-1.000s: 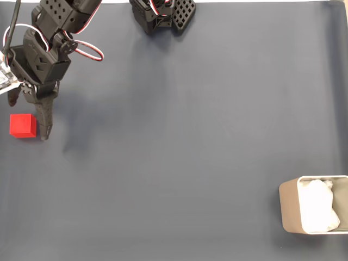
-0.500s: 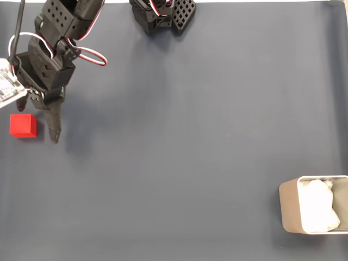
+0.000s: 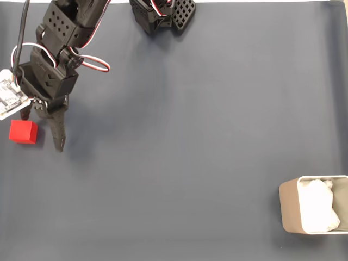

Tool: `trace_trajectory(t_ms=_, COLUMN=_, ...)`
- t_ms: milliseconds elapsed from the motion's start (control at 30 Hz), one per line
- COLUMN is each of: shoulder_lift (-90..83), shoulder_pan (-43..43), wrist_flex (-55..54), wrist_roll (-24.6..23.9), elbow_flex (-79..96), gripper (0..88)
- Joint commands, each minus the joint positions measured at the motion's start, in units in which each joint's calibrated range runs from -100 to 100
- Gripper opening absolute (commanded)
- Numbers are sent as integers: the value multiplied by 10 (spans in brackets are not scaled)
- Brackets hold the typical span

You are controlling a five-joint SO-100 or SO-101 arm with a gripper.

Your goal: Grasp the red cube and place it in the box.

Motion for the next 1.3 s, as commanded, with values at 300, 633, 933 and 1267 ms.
trace_trajectory(t_ms=300, shoulder_lift=33, shoulder_pan=-4, wrist_flex=-11, wrist_roll=-4, elbow_flex=-74, gripper=401)
trace_trajectory(t_ms=633, shoulder_lift=57, shoulder_pan=-5, wrist_flex=-17, wrist_roll=-8, elbow_flex=-101, gripper=402)
trace_trajectory(t_ms=933, shoulder_lift=67, shoulder_pan=-17, wrist_flex=-17, wrist_roll=-18, elbow_flex=-119, gripper=403)
trace_trajectory(t_ms=1267, shoulder_lift=74, shoulder_pan=-33, wrist_flex=-20, wrist_roll=-26, elbow_flex=-132, gripper=403)
